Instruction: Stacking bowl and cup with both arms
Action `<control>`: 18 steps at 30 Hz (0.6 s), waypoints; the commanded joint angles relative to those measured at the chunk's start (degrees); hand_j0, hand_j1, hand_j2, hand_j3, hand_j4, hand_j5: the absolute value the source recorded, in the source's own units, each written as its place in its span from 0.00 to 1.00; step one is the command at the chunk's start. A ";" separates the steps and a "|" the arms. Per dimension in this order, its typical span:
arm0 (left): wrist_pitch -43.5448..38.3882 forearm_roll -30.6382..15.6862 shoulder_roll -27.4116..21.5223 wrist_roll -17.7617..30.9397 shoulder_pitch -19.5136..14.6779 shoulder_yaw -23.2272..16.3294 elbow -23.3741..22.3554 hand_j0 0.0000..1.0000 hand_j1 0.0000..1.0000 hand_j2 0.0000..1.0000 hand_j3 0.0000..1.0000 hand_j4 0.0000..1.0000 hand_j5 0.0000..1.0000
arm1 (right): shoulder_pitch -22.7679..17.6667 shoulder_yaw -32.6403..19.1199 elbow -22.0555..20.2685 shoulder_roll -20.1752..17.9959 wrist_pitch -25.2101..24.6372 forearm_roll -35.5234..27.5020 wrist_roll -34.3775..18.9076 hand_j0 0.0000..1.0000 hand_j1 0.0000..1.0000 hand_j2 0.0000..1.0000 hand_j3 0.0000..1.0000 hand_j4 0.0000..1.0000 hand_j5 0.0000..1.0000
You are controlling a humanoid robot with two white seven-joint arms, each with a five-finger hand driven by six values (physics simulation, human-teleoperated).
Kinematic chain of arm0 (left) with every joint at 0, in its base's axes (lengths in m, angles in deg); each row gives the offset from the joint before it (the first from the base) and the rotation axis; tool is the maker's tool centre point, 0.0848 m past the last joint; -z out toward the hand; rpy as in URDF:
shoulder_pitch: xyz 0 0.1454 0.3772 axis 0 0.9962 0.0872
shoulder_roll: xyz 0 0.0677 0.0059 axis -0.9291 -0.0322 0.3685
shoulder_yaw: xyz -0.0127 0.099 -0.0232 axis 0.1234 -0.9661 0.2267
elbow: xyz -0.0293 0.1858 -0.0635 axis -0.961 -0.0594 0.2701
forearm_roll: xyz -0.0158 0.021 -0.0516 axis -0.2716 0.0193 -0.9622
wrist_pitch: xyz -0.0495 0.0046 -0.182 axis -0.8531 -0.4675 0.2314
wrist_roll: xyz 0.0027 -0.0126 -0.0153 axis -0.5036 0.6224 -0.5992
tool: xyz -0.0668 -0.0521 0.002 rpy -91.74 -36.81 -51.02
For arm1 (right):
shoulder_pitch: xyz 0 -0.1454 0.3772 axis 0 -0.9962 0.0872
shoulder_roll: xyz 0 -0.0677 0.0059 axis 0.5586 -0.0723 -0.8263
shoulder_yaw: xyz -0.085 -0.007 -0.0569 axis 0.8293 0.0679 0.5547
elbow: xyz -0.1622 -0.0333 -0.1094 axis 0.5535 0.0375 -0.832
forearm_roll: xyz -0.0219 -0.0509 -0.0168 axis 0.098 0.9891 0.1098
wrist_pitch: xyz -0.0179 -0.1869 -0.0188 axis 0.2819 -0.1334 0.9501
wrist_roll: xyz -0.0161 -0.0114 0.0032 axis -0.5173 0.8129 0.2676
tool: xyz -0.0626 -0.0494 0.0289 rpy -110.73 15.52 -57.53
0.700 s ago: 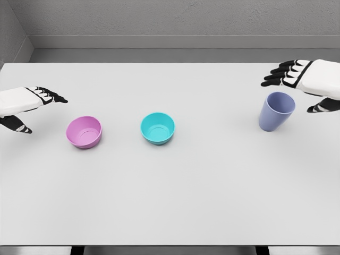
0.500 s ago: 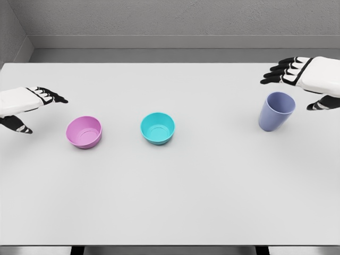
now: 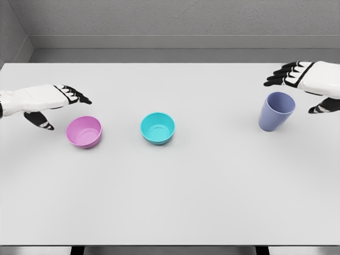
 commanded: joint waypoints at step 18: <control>-0.14 0.15 2.33 1.68 -0.09 -2.72 2.08 1.00 1.00 1.00 1.00 1.00 1.00 | 2.55 4.06 9.70 5.96 -0.16 3.29 0.03 1.00 1.00 1.00 1.00 1.00 1.00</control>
